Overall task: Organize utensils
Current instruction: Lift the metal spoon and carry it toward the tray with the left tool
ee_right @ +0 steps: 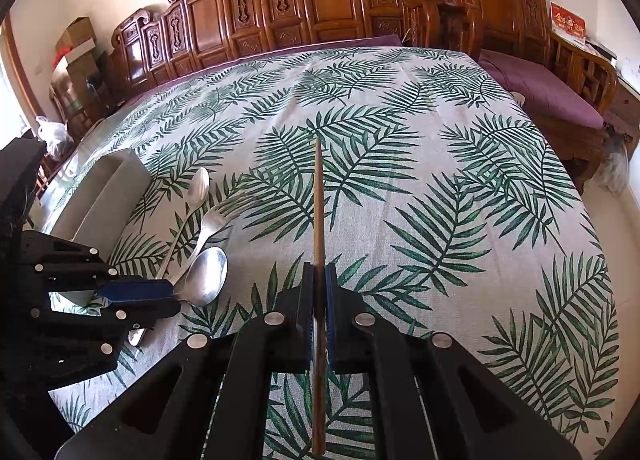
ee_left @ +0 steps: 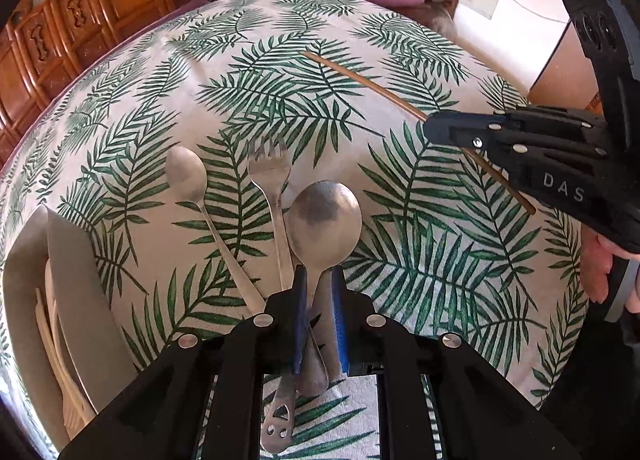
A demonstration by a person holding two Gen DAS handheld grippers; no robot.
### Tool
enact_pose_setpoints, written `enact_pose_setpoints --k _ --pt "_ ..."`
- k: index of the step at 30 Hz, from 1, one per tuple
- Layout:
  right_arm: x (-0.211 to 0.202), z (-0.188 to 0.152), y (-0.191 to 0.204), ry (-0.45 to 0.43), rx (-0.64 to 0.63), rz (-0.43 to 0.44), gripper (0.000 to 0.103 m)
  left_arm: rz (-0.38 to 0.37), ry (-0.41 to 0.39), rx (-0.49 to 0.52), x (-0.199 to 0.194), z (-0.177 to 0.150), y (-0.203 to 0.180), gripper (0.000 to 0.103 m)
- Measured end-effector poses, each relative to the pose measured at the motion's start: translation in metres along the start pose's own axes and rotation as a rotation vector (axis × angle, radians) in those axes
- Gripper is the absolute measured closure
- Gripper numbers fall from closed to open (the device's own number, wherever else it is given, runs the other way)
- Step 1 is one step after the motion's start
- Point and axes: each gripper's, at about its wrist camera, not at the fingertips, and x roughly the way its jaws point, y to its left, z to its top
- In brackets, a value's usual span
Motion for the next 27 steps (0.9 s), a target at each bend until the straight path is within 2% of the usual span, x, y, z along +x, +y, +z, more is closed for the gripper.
enact_pose_setpoints --k 5,6,7,9,12,14,17,18,20,25,27 --pt "0.000 0.000 0.001 -0.001 -0.002 0.000 0.096 0.008 0.014 0.004 0.000 -0.001 0.000 0.090" --pt "-0.001 0.000 0.001 -0.002 -0.001 0.000 0.096 0.007 0.019 0.013 0.000 -0.001 -0.002 0.085" --pt "-0.001 0.000 0.002 -0.002 -0.001 0.000 0.096 -0.008 0.029 0.027 0.000 -0.001 -0.005 0.076" --pt "0.000 0.000 0.002 -0.001 -0.001 0.000 0.096 -0.015 0.046 0.062 0.001 -0.003 -0.013 0.069" --pt "0.000 0.000 0.001 -0.003 -0.001 0.000 0.096 0.013 0.041 0.087 0.001 -0.006 -0.018 0.069" --pt "-0.001 0.000 0.001 -0.003 -0.002 0.000 0.096 0.005 0.039 0.072 0.001 -0.006 -0.016 0.071" --pt "0.000 0.000 0.001 -0.004 0.000 0.000 0.096 -0.010 0.041 0.041 0.000 -0.007 -0.009 0.084" --pt "0.000 0.000 0.001 -0.004 0.001 0.000 0.096 -0.046 0.052 0.015 0.000 -0.008 -0.006 0.088" --pt "0.000 0.000 0.001 -0.006 0.001 0.001 0.096 -0.063 0.048 0.004 -0.002 -0.011 -0.007 0.088" --pt "-0.001 0.000 0.001 -0.007 0.001 0.002 0.096 -0.030 0.041 0.005 -0.003 -0.012 -0.012 0.088" --pt "-0.001 0.000 0.001 -0.006 0.004 0.001 0.096 0.006 0.047 0.005 -0.001 -0.012 -0.013 0.086"
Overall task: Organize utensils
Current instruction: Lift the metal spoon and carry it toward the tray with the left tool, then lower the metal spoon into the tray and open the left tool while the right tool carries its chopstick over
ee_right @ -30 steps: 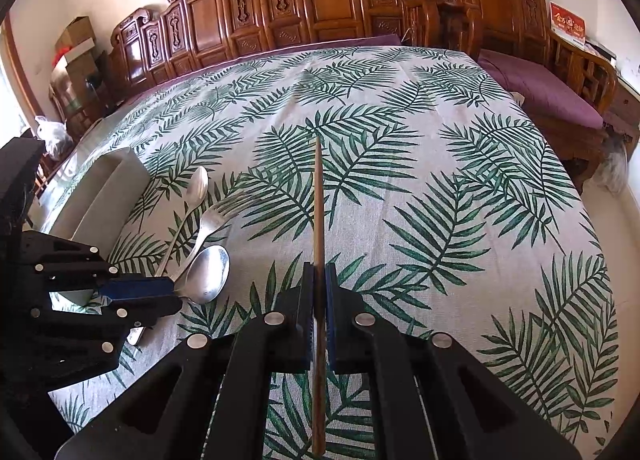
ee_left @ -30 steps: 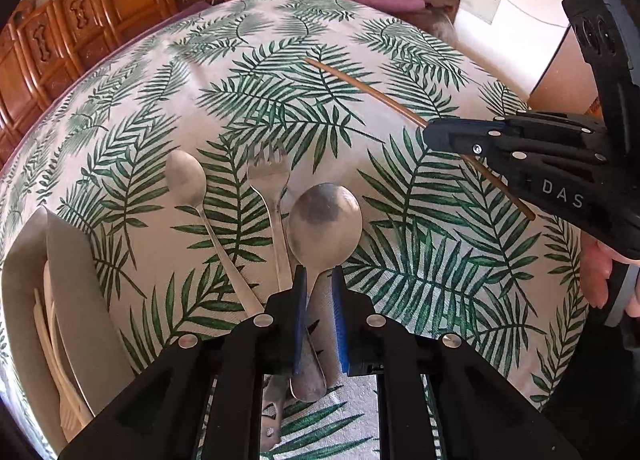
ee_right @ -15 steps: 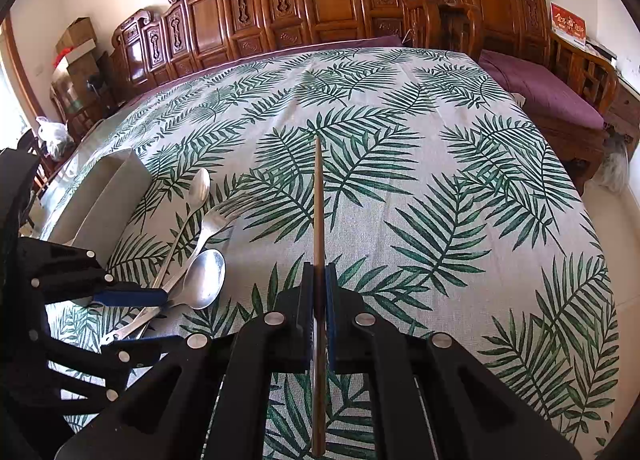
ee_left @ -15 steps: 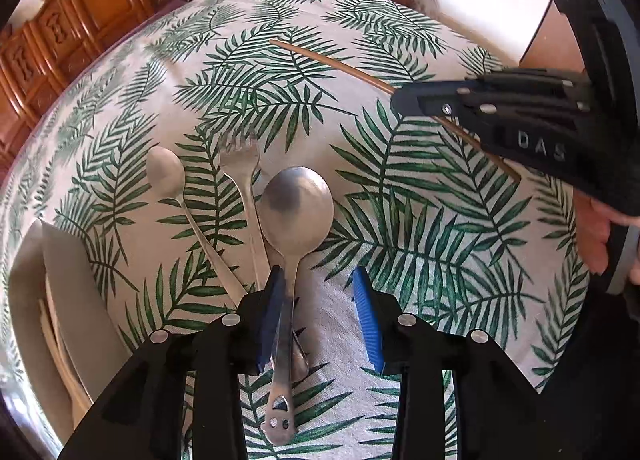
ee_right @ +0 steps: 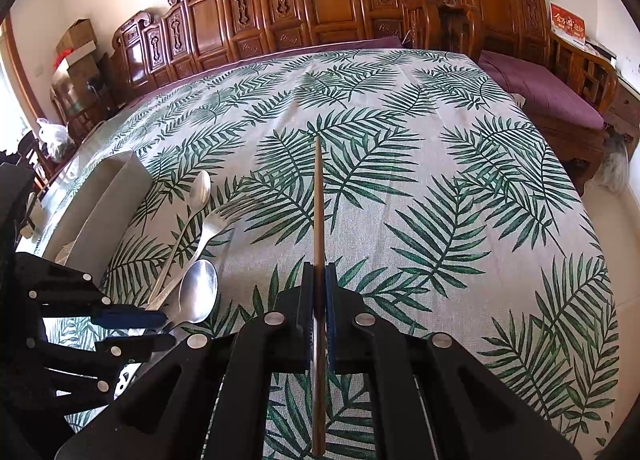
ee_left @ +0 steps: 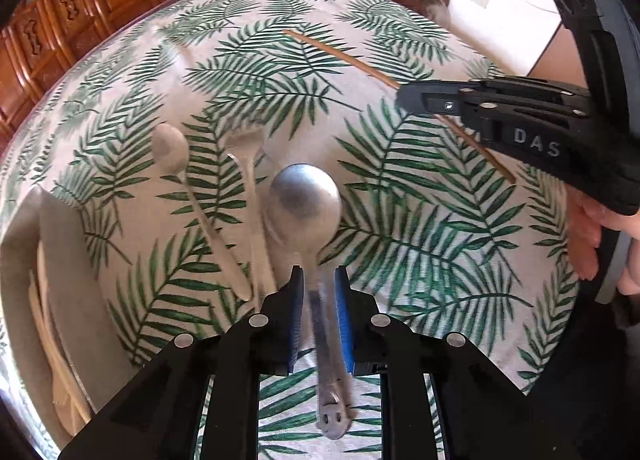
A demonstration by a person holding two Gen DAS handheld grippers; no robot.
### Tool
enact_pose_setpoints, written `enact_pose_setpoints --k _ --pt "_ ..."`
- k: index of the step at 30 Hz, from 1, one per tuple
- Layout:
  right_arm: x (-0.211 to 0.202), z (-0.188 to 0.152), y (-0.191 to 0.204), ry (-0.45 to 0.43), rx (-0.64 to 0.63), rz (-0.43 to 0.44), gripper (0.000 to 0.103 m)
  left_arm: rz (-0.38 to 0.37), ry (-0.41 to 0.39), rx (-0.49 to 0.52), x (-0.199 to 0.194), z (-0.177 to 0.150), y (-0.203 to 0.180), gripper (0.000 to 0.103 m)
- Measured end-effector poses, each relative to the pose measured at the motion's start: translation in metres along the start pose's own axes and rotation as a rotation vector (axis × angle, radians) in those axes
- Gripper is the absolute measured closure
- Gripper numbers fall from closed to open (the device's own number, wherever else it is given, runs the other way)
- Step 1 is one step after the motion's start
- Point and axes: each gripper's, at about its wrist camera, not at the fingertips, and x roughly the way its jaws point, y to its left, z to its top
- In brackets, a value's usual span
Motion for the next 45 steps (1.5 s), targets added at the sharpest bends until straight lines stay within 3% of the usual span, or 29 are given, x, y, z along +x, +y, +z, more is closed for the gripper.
enact_pose_setpoints --k 5,6,7,18,31,45 --pt "0.000 0.001 0.000 -0.001 0.000 0.002 0.096 0.015 0.002 0.000 0.002 -0.004 0.001 0.084" --pt "0.000 0.001 0.001 -0.002 -0.001 0.003 0.096 0.014 0.000 -0.005 0.002 -0.005 0.001 0.084" --pt "0.001 0.000 0.001 -0.001 -0.002 0.003 0.096 0.009 -0.005 -0.005 0.002 -0.006 0.001 0.096" --pt "-0.002 0.000 0.011 0.002 -0.016 0.024 0.096 -0.011 -0.071 -0.069 -0.018 -0.010 0.008 0.098" --pt "-0.016 -0.002 0.060 -0.018 -0.102 0.092 0.096 0.026 -0.202 -0.183 -0.080 -0.020 0.059 0.098" --pt "-0.031 -0.001 0.108 -0.038 -0.175 0.157 0.096 0.089 -0.278 -0.282 -0.122 -0.043 0.123 0.098"
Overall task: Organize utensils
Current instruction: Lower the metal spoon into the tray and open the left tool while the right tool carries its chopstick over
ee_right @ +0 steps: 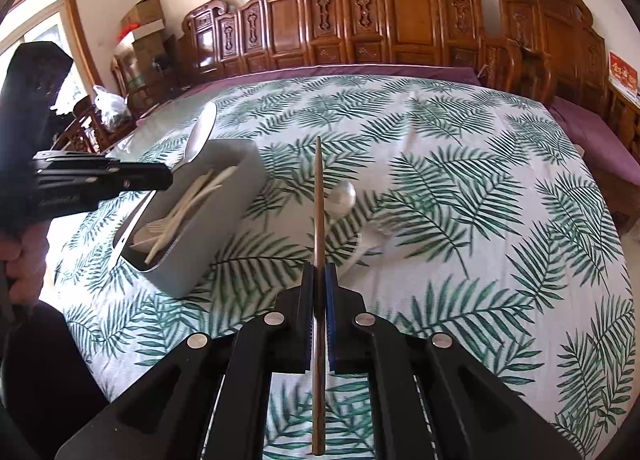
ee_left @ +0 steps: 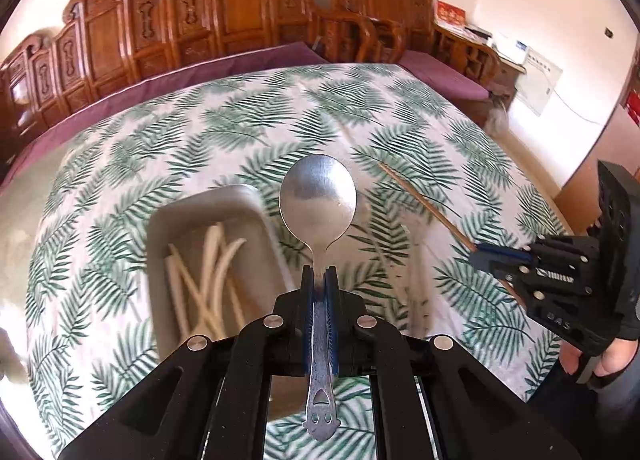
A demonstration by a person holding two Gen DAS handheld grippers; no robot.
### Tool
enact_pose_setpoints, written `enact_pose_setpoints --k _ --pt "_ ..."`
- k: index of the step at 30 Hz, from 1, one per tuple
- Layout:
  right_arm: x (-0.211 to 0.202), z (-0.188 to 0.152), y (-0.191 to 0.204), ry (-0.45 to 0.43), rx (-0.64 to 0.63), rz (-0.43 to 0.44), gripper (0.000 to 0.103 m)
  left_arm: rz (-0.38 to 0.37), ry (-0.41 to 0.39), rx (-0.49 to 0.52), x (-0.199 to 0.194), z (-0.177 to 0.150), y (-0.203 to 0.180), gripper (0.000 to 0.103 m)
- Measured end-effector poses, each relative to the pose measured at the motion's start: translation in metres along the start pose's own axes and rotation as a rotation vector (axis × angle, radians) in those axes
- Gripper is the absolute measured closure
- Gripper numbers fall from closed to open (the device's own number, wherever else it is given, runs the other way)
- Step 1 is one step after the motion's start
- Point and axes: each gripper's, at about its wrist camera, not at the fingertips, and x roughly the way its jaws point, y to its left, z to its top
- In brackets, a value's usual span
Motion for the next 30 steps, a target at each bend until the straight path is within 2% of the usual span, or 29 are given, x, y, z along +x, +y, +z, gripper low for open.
enact_pose_setpoints --k 8,12,23,30 --pt "0.008 0.010 0.026 0.003 -0.033 0.021 0.096 0.040 -0.020 -0.100 0.007 -0.008 0.054 0.098" --pt "0.014 0.017 0.035 0.008 -0.046 0.026 0.096 0.046 -0.001 -0.142 0.022 -0.016 0.071 0.098" --pt "0.031 0.037 0.063 0.002 -0.047 0.053 0.096 0.054 0.074 -0.187 0.052 -0.028 0.089 0.098" --pt "0.048 0.046 0.076 0.017 -0.012 0.094 0.096 0.053 0.062 -0.212 0.048 -0.027 0.097 0.098"
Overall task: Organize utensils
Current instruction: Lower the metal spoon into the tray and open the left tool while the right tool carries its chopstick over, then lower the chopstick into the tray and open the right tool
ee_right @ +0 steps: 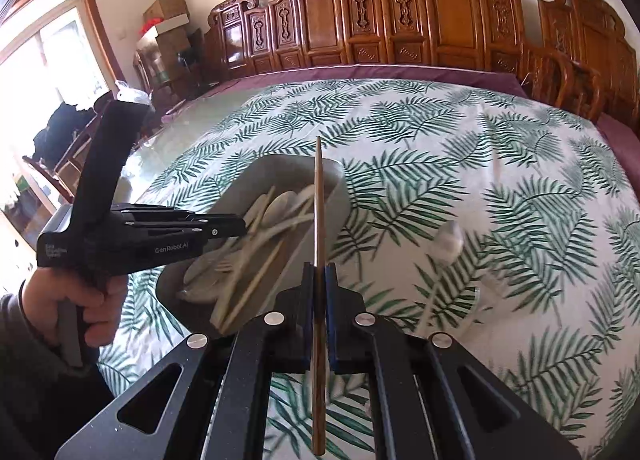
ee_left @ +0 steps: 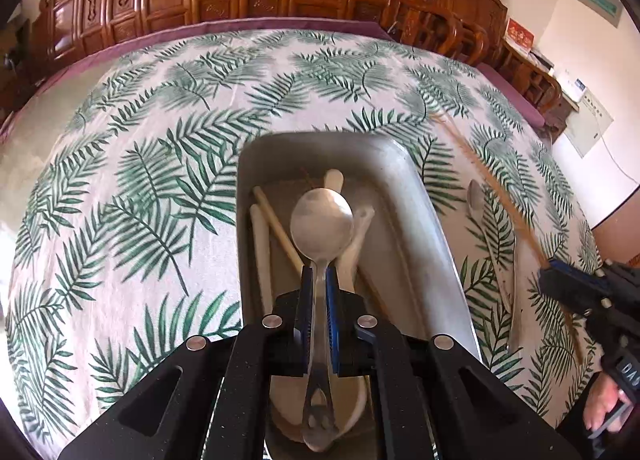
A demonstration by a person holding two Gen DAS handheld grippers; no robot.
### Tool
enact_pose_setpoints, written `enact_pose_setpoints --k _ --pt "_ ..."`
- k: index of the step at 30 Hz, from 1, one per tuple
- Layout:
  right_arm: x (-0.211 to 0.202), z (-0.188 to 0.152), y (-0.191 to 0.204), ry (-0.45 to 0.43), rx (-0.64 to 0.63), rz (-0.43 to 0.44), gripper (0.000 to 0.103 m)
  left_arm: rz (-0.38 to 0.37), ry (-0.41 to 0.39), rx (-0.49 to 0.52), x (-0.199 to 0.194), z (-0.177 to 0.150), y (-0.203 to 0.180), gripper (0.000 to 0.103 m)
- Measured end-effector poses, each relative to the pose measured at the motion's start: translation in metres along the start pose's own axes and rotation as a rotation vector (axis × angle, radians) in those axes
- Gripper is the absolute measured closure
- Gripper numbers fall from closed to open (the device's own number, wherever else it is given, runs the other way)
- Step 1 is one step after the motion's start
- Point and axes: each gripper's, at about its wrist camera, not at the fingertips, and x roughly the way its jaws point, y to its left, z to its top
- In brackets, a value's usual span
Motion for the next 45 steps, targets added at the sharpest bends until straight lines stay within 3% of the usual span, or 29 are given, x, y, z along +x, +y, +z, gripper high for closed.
enact_pose_setpoints --k 5,9,11,18,25,37,45 --pt "0.014 0.005 0.011 0.009 0.025 0.038 0.096 0.004 -0.047 -0.010 -0.017 0.004 0.004 0.096" --pt "0.026 0.009 0.017 0.017 0.051 0.064 0.096 0.022 -0.095 -0.024 -0.032 0.009 0.013 0.080" --pt "0.033 0.011 0.020 0.023 0.062 0.075 0.096 0.025 -0.116 -0.033 -0.039 0.011 0.018 0.079" --pt "0.058 0.013 0.030 0.048 0.104 0.108 0.096 0.070 -0.171 -0.068 -0.056 0.013 0.039 0.043" --pt "0.077 0.015 0.031 0.060 0.137 0.107 0.096 0.093 -0.198 -0.094 -0.063 0.015 0.052 0.020" --pt "0.087 0.015 0.038 0.065 0.136 0.144 0.093 0.098 -0.208 -0.082 -0.066 0.014 0.049 0.017" --pt "0.050 0.020 0.031 -0.002 0.068 0.117 0.093 0.090 -0.218 -0.071 -0.069 0.013 0.041 0.017"
